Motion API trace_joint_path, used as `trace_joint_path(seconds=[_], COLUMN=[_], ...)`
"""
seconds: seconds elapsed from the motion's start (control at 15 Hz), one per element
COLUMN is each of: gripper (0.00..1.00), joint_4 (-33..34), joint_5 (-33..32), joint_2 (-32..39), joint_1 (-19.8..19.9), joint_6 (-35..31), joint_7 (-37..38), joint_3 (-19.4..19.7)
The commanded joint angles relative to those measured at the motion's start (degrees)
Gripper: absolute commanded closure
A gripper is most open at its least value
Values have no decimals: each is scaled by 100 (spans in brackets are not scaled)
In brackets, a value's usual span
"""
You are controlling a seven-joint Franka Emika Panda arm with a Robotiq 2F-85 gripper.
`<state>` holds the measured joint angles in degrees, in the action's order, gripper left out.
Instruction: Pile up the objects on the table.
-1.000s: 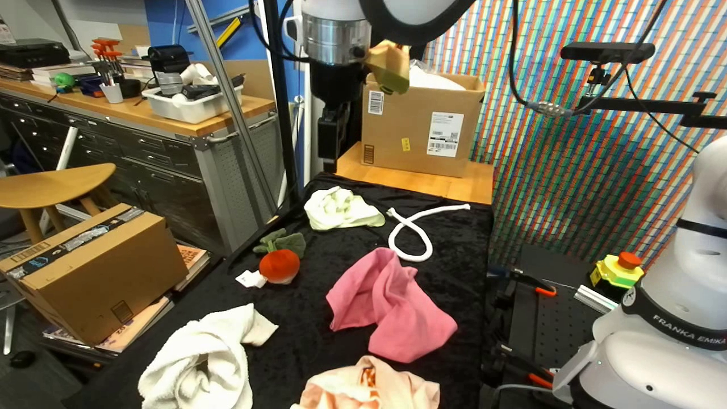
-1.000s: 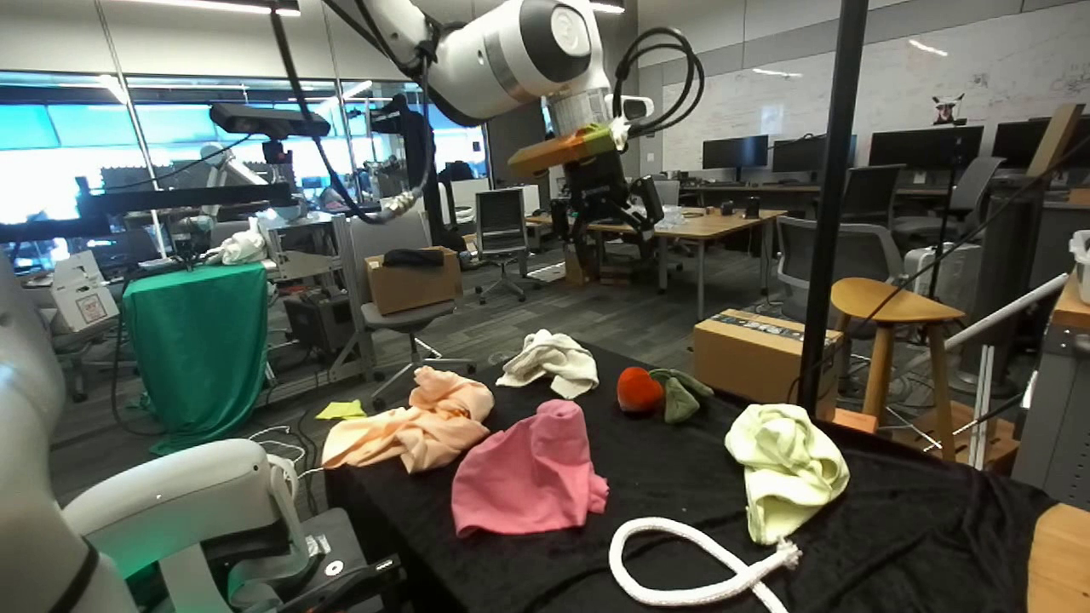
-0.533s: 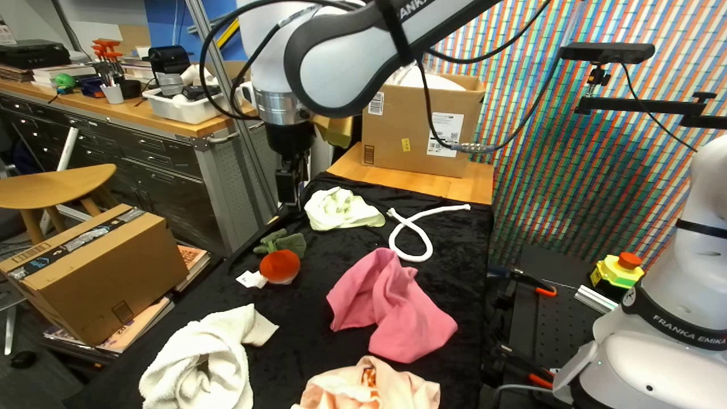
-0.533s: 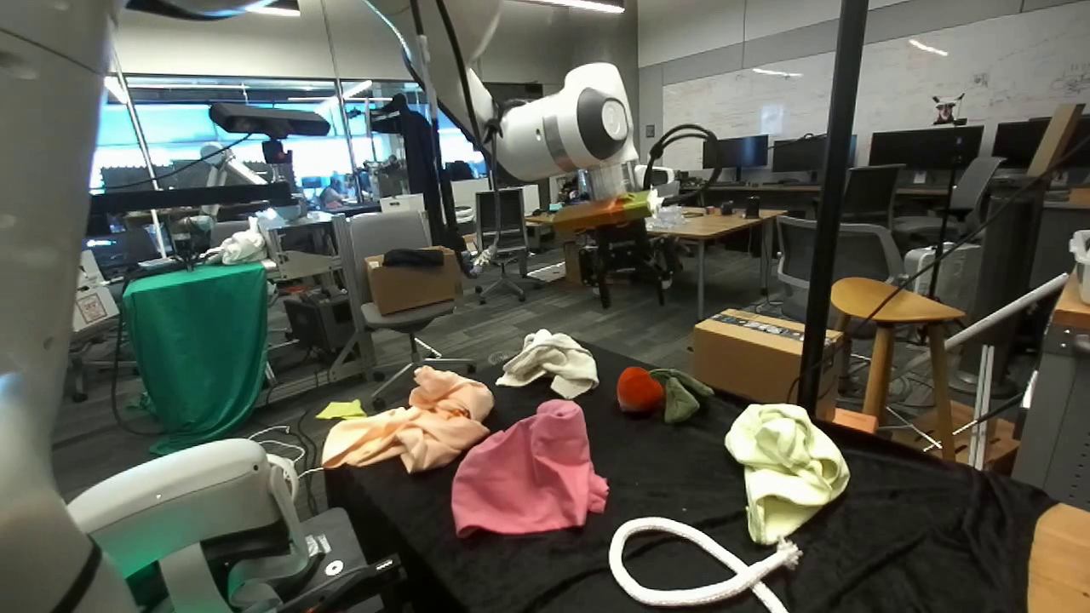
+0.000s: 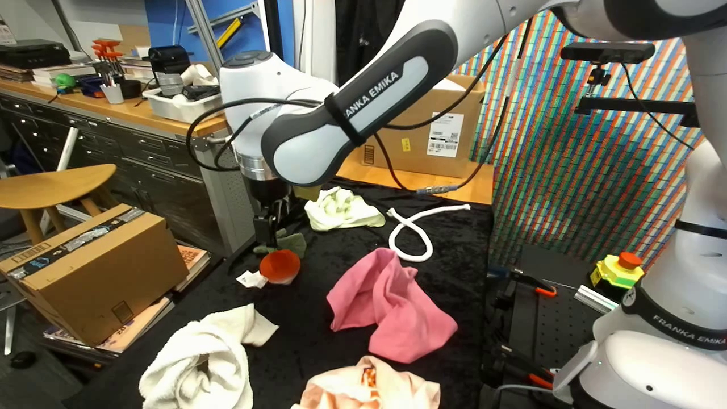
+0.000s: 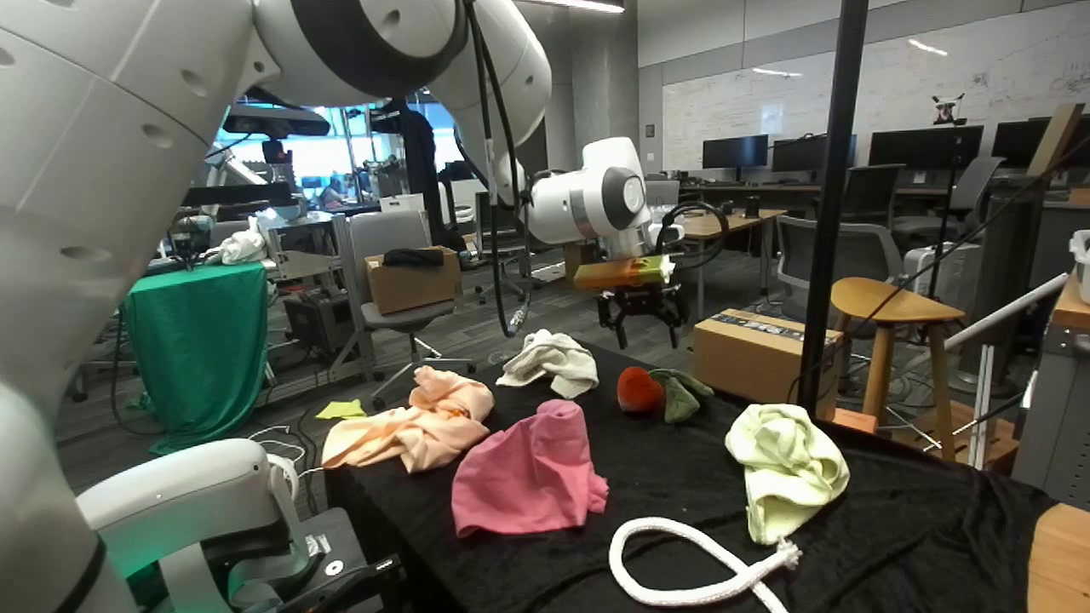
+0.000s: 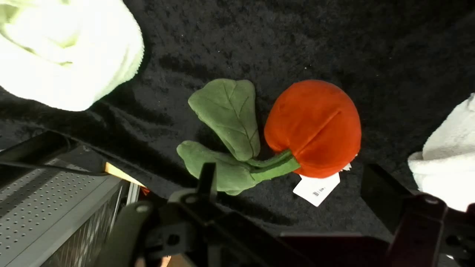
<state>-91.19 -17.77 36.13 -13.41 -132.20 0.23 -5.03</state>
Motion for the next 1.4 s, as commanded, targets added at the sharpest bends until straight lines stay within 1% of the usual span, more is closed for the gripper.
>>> trace_joint_path(seconds=[0.0,0.27,0.47,0.73,1.13,1.27,1.33], gripper=[0,0,0,0,0,26,32], joint_4=[687,990,1128,1206,1151,1143,1138], joint_5=[-37,159,310,567,868,925,951], joint_2=[632,1037,1212,1313,1340,1338,1329], joint_1=[-198,-197,-181,-136,-133,-125,-116], joint_6=[15,80,97,136,211,241,273], joint_7=[260,416,508,581,570,559,539], joint_3=[227,254,233,195,140,122,108])
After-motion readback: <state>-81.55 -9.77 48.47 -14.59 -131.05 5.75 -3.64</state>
